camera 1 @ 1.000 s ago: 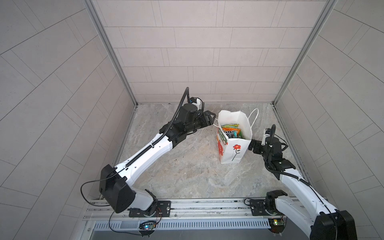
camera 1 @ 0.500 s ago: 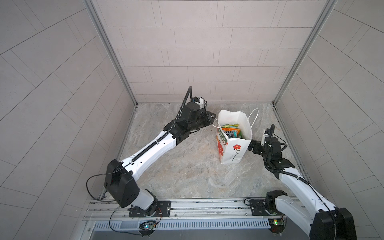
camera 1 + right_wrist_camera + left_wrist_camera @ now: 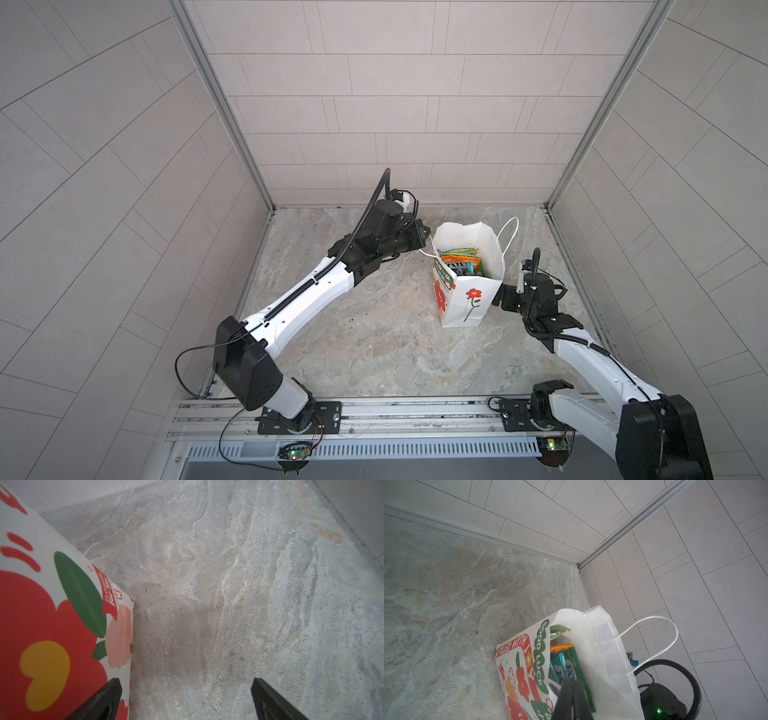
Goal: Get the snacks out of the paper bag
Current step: 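Grasp the bag rim with the left gripper and drag it toward the left arm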
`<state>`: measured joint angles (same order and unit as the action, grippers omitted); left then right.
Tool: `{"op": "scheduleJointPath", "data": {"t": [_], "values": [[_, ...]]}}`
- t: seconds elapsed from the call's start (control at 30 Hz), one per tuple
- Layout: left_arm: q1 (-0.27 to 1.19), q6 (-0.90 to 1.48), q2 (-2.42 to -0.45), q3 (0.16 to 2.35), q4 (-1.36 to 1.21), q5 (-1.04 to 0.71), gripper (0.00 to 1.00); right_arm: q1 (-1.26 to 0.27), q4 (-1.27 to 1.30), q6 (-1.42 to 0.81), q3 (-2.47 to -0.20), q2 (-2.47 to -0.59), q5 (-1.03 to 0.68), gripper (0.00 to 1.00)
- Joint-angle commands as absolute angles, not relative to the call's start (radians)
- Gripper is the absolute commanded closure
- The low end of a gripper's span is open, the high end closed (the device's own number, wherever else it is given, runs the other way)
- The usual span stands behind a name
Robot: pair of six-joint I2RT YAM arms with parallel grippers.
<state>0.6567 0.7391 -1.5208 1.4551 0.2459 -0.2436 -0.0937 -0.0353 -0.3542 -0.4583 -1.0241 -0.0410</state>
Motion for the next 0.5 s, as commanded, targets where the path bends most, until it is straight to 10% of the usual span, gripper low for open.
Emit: {"op": "scheduleJointPath", "data": {"t": [0.0, 0.47], "values": [[0.623, 0.663, -1.501, 1.506, 0.237, -0.27, 1.0, -0.103, -0.04, -0.334, -0.488, -1.053, -0.15, 0.04], [0.444, 0.378, -1.543, 1.67, 0.396, -0.435, 1.0, -0.346, 0.234, -0.449, -0.493, -1.231, -0.113, 0.15]]}}
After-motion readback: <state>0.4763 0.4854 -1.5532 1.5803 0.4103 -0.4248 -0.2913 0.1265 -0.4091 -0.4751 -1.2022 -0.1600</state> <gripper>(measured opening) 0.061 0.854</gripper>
